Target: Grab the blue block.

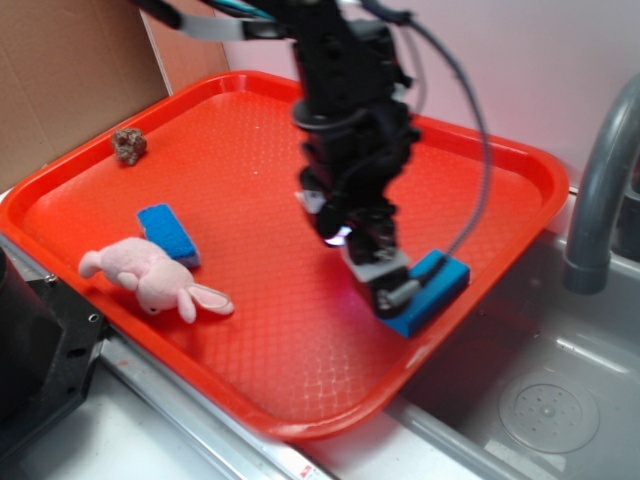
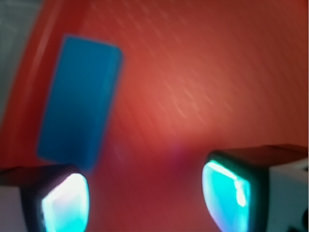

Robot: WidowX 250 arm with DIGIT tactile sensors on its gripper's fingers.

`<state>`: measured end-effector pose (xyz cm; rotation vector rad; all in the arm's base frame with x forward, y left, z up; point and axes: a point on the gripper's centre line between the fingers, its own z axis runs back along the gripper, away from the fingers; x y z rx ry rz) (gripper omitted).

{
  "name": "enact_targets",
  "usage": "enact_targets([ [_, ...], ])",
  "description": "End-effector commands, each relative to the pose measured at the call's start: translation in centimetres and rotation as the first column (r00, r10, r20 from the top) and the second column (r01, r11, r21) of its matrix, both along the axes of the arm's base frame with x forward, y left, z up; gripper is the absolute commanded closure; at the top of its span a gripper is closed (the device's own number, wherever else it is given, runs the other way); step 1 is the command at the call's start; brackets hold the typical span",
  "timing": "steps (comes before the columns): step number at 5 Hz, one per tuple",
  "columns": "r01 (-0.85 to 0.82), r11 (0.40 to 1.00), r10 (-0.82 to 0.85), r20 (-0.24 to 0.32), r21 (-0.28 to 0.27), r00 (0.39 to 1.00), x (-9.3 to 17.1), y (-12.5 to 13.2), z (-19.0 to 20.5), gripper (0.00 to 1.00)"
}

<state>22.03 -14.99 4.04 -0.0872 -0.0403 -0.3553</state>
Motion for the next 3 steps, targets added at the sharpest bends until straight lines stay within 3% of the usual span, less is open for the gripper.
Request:
enact_targets([
  [1, -0.008, 0.998, 0.011, 0.055, -0.056, 0.998, 3.3, -2.3, -0.2, 0.0],
  [3, 0.029, 0.999, -0.028, 0.054, -0.016, 0.998, 0.7, -2.4, -0.3, 0.0],
])
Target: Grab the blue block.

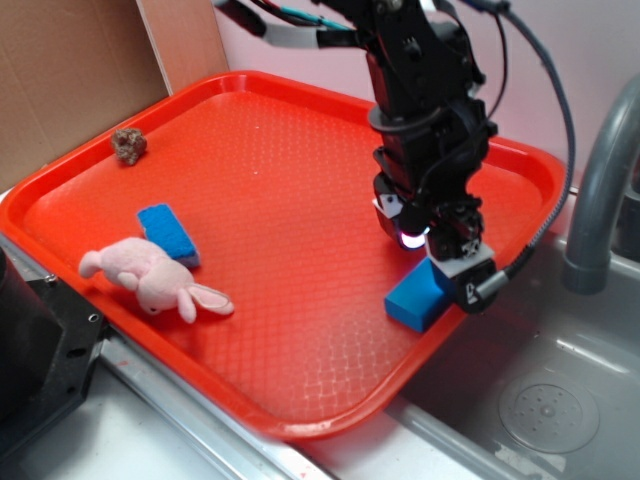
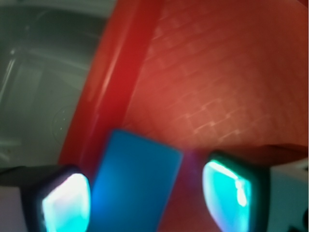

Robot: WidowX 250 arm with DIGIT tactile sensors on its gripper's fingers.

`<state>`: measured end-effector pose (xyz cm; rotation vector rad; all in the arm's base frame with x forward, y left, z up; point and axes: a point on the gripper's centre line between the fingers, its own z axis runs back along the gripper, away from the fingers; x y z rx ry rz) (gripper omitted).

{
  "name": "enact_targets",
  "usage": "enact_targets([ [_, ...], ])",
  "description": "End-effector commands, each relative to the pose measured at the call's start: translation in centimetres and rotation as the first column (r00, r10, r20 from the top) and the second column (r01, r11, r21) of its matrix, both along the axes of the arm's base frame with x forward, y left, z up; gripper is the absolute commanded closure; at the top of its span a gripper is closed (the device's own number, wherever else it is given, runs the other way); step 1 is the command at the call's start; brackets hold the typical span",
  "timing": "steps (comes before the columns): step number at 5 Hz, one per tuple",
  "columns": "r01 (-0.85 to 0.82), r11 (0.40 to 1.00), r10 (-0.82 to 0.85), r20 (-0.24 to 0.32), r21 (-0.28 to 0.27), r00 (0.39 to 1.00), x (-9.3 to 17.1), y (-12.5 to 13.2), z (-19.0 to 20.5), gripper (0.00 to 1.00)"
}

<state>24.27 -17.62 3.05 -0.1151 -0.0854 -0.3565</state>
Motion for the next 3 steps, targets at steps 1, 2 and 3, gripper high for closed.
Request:
enact_targets([
  [1, 0.018, 0.998, -0.017, -0.008, 0.06, 1.0, -2.2, 2.0, 0.7, 0.0],
  [2, -0.017, 0.994, 0.024, -0.067, 0.103, 0.997, -1.4, 4.0, -0.5, 0.0],
  [3, -0.006, 0.991, 0.018, -0.09, 0.132, 0.996, -0.9, 4.9, -0.9, 0.0],
])
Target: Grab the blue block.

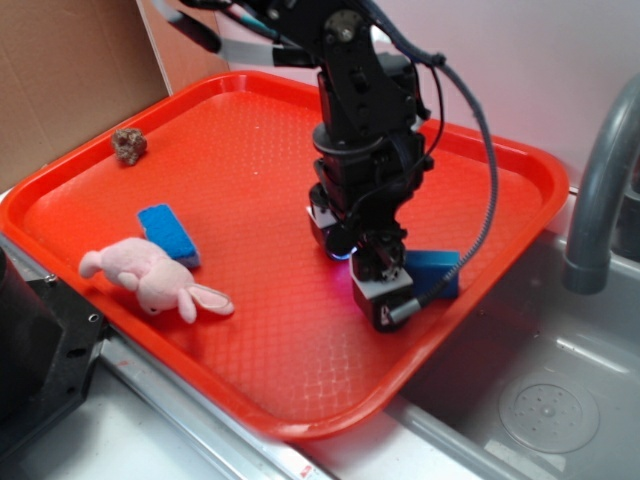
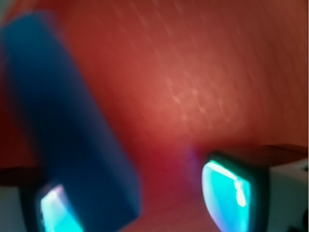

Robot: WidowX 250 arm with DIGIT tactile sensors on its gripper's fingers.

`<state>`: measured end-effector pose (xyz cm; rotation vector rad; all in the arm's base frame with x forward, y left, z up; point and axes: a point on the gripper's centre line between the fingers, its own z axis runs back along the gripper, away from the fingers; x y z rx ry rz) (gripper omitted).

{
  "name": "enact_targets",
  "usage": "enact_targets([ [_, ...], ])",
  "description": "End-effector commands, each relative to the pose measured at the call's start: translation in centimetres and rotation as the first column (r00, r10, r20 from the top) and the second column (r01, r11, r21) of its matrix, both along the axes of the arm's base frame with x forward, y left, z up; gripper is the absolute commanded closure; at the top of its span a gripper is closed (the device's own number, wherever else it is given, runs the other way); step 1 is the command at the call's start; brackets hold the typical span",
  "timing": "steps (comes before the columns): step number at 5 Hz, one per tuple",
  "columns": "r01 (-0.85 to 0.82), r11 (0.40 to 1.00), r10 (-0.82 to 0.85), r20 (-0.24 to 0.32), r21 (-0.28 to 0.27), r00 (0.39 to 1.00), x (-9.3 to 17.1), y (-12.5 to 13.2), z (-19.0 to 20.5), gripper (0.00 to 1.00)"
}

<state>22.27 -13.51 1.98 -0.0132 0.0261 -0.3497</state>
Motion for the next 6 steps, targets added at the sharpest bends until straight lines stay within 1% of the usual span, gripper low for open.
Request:
enact_targets([
  [1, 0.062, 0.997, -0.06, -0.028, 0.053, 0.998, 2.8, -0.4, -0.9, 1.0],
  [2, 0.15, 0.987, -0.148, -0.021, 0.065, 0.989, 3.2, -1.2, -0.9, 1.0],
  [3, 0.285, 0.955, -0.29, 0.042, 0.084, 0.956, 2.6, -1.4, 0.7, 1.0],
  [4, 0.336, 0.932, -0.349, 0.091, 0.135, 0.933, 0.9, -0.9, 2.6, 0.0],
  [5, 0.304, 0.948, -0.317, 0.2, 0.093, 0.927, -0.2, 0.6, 5.1, 0.0],
  [6, 0.316, 0.947, -0.322, 0.171, 0.06, 0.931, 1.6, 1.3, 4.5, 0.0],
])
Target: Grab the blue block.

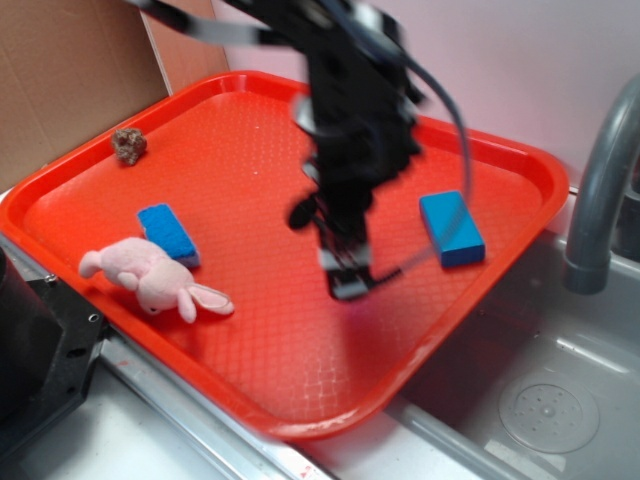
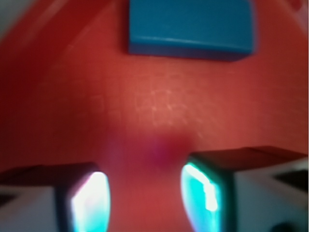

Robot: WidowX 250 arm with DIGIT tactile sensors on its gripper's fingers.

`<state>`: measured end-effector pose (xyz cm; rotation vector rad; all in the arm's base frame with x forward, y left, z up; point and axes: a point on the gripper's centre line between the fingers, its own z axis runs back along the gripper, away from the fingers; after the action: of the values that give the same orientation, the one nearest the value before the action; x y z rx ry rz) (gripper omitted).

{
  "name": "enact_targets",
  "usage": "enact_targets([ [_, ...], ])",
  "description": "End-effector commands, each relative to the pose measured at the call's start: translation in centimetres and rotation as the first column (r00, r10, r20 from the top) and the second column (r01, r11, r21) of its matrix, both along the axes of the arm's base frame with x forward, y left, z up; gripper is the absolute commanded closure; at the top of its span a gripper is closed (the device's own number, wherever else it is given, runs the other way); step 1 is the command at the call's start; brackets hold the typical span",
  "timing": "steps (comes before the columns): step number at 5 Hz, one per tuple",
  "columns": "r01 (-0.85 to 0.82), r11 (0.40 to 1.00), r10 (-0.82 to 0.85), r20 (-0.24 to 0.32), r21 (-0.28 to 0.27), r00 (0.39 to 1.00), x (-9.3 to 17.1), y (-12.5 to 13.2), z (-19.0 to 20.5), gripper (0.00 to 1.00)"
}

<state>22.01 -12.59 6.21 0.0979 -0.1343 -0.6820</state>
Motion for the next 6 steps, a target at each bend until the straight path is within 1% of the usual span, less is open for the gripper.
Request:
enact_targets([
  [1, 0.244, 0.97, -0.244, 0.019, 0.01, 0.97, 5.0, -0.1, 0.0, 0.0],
  [2, 0.376, 0.926, -0.376, -0.018, -0.006, 0.926, 6.2, -1.7, -0.6, 0.0],
  [3, 0.302, 0.95, -0.305, -0.029, -0.077, 0.952, 6.7, -2.4, -0.8, 0.0],
  [4, 0.049, 0.994, -0.062, -0.133, -0.097, 0.989, 6.4, -3.1, -1.0, 0.0],
  [5, -0.205, 0.978, 0.183, -0.33, -0.033, 0.926, 6.0, -2.6, -1.1, 0.0],
  [6, -0.444, 0.893, 0.386, -0.391, -0.068, 0.835, 7.0, -1.9, -1.7, 0.0],
])
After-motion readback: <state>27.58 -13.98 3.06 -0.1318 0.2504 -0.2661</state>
